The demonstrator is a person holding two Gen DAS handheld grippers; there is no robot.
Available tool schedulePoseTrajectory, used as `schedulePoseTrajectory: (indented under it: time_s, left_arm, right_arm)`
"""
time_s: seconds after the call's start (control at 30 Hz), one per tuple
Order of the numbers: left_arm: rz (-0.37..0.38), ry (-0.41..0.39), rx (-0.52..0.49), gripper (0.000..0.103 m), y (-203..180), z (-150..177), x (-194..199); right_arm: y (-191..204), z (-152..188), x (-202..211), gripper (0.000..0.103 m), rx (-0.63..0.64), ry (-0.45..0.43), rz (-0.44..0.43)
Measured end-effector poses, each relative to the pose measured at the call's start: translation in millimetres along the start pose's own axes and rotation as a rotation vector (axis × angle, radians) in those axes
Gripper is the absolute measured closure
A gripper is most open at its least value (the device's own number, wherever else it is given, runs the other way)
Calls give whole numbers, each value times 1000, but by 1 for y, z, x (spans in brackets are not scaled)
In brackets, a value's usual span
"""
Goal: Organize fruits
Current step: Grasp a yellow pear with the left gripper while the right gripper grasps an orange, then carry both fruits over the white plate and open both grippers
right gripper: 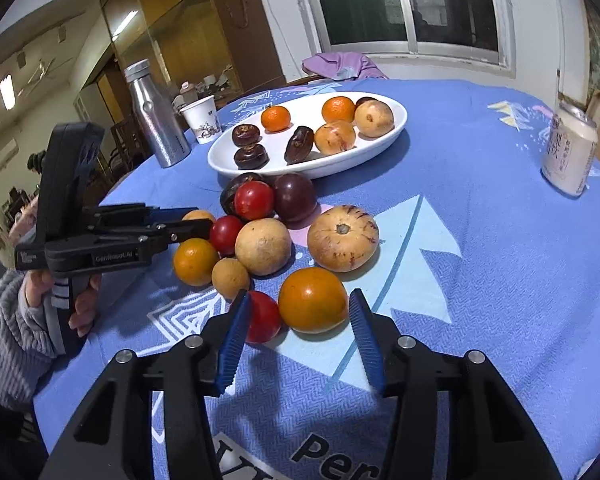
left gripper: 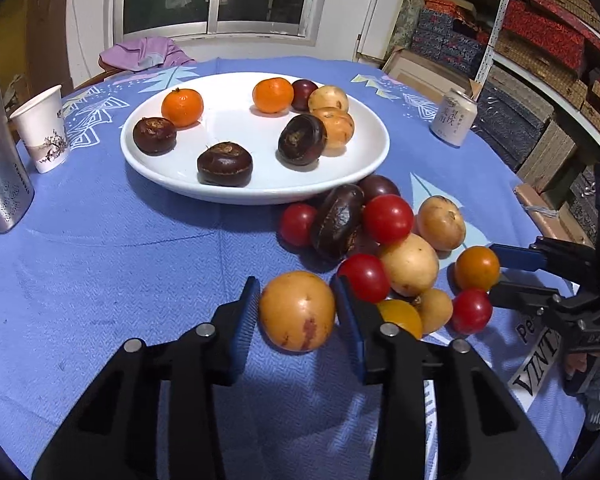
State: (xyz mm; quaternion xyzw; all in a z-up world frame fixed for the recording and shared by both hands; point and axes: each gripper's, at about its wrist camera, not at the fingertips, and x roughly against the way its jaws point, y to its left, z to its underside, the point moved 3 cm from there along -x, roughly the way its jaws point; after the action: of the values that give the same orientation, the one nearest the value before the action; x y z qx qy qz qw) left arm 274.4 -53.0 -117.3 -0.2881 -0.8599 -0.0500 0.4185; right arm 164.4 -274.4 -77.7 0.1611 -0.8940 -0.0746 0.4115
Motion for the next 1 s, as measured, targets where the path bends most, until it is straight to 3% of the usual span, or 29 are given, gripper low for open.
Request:
schedulePoseTrajectory:
  time_s: [0.17, 0.2, 0.23, 0.3, 0.37, 0.47, 0.5, 0.53, 0.8, 1.0]
  left_arm:
    - [24, 0, 19, 64, 0, 3, 0]
    - [19, 0, 25, 59, 1, 2, -1]
    - [5, 2, 38, 47, 4, 2, -2]
    - [22, 15, 80, 37, 11, 1, -5]
    - [17, 13, 70, 37, 9, 1, -5]
    - [22, 13, 50, 46, 6, 3, -2]
    - [41, 22, 56, 62, 6, 4, -1]
    - [52, 27, 62, 65, 7, 5, 1]
    - [-2, -12, 10, 65, -4, 15, 18]
    - [-63, -115, -16, 65, -4, -15, 49]
  right_arm:
    - [-14, -3, -9, 51, -120, 18, -79]
    - [-16, -3, -10, 51, -141, 22, -95]
    - [-18, -3, -11, 51, -158, 27, -109]
    - [-21, -3, -15, 51, -187, 35, -133]
    - [-26, -4, -18, 52, -234, 45, -164]
    - [-25, -3, -19, 53, -240, 49, -174]
    - [-23, -3, -18, 58, -235, 47, -173]
    - [-22, -3, -18, 65, -227, 45, -171]
    - [-13, -5, -15, 65, -185, 29, -167]
    - [-15, -25, 15, 65, -185, -82, -169]
